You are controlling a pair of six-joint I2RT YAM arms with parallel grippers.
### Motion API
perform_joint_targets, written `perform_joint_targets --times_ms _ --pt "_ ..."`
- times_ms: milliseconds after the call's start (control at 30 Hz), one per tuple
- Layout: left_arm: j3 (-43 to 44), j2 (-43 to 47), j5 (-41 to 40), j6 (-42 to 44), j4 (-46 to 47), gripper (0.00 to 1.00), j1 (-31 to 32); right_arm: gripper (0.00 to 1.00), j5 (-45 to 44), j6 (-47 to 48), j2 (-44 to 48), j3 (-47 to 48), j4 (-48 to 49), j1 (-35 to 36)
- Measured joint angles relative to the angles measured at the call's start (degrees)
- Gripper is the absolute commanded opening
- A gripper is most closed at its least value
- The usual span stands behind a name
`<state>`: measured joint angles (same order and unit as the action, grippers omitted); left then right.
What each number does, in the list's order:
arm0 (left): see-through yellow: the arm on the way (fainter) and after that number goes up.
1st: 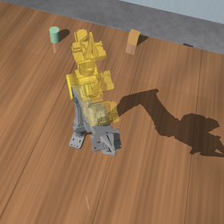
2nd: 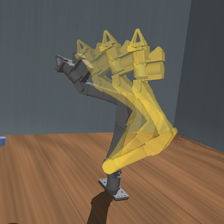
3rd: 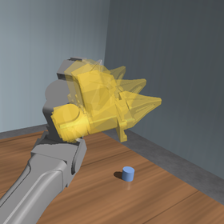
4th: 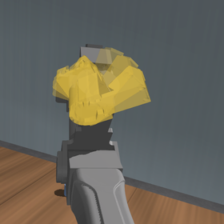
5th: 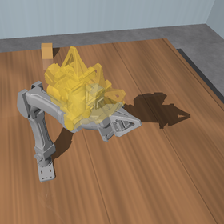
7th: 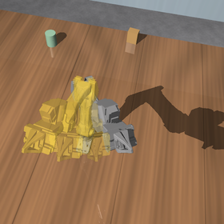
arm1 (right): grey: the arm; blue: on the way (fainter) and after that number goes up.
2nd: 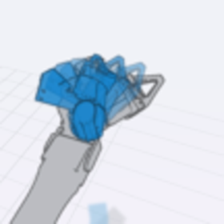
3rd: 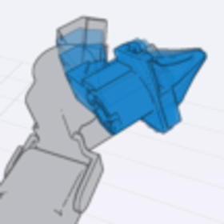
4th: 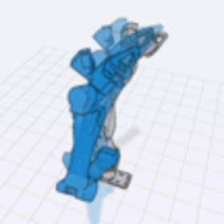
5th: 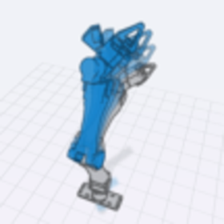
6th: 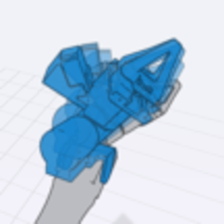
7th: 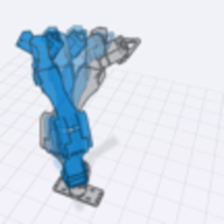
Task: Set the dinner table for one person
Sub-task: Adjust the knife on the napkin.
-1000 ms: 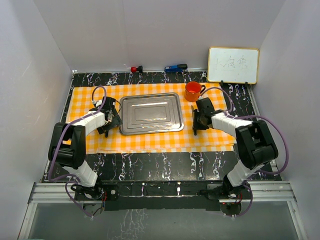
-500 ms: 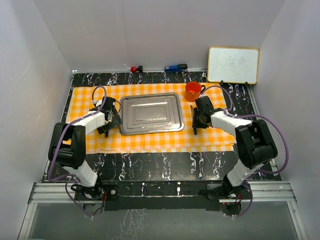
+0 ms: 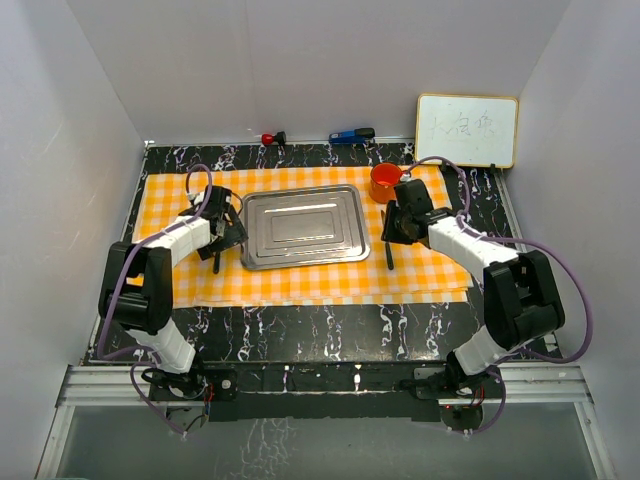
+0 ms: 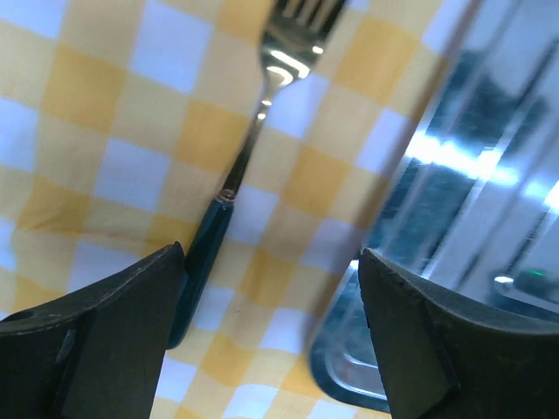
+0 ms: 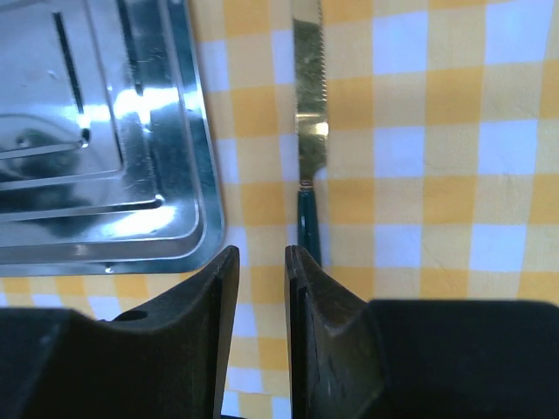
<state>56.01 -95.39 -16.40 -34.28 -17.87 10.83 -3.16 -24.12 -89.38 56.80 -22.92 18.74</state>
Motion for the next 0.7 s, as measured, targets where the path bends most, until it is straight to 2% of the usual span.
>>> perform_joint_targets --times_ms 267,700 --pt "3.6 -1.6 8.2 0.4 4.7 0.78 0.3 0.26 7.4 -0.5 -1.7 1.7 2.6 0.3" --pt "9.1 -5.2 9.0 3.0 4.6 0.78 0.3 0.26 11.2 -0.3 -12.8 4.4 6.6 1.1"
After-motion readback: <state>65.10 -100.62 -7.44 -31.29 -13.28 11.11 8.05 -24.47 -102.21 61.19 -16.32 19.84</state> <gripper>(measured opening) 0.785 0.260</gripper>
